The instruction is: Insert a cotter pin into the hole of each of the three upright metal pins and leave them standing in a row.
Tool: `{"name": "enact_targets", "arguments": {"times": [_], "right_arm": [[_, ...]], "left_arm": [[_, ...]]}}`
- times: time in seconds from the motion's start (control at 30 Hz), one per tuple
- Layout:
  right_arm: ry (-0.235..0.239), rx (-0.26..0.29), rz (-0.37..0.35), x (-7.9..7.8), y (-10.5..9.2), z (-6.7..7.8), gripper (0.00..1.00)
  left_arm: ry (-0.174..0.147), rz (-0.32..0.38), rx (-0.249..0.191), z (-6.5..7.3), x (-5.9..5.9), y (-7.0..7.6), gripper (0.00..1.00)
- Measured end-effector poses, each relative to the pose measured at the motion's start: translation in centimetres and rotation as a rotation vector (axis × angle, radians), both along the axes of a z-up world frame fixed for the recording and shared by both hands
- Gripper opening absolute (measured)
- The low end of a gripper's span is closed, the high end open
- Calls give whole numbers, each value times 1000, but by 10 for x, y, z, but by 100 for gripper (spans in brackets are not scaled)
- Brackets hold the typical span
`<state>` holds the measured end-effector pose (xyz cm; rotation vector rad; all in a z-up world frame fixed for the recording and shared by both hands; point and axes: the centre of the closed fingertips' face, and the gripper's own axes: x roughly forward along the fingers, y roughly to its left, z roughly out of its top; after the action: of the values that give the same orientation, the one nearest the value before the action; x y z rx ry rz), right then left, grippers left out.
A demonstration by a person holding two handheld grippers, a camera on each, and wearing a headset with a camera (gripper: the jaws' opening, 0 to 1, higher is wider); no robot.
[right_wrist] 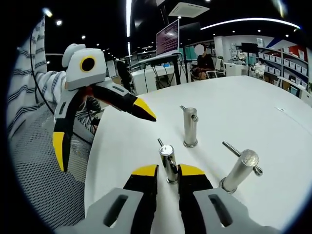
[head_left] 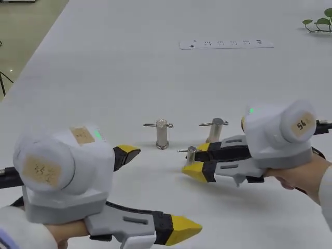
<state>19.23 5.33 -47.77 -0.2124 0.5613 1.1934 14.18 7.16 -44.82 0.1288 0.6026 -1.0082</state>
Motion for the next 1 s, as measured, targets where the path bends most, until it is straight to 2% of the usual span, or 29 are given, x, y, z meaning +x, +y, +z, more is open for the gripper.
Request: {"name": "enact_targets", "arguments": {"times": [0.07,0.2,0.4,0.47,0.67,0.77,0.87,1.0], "right_arm": [[7,9,-2,1,0,0,8],[-4,11,11,1,0,0,6],[-66,-15,50,0,-3,1,4],[-73,-18,53,0,-5,2,4],[-108,-4,47,2,-17,17,4],[-131,-19,59,0,-29,27,4],[-142,-11,53,1,-41,36,4],[-156,-14,43,5,-60,44,4]], "left_arm": [[-11,7,13,-1,1,1,99],[-3,16,26,-3,1,3,99],[-3,47,21,-1,6,9,98],[-2,51,31,-1,6,11,98],[0,72,35,-1,8,16,98],[0,79,36,1,10,18,98],[-2,87,37,2,12,20,98],[-2,94,37,4,13,24,97]]}}
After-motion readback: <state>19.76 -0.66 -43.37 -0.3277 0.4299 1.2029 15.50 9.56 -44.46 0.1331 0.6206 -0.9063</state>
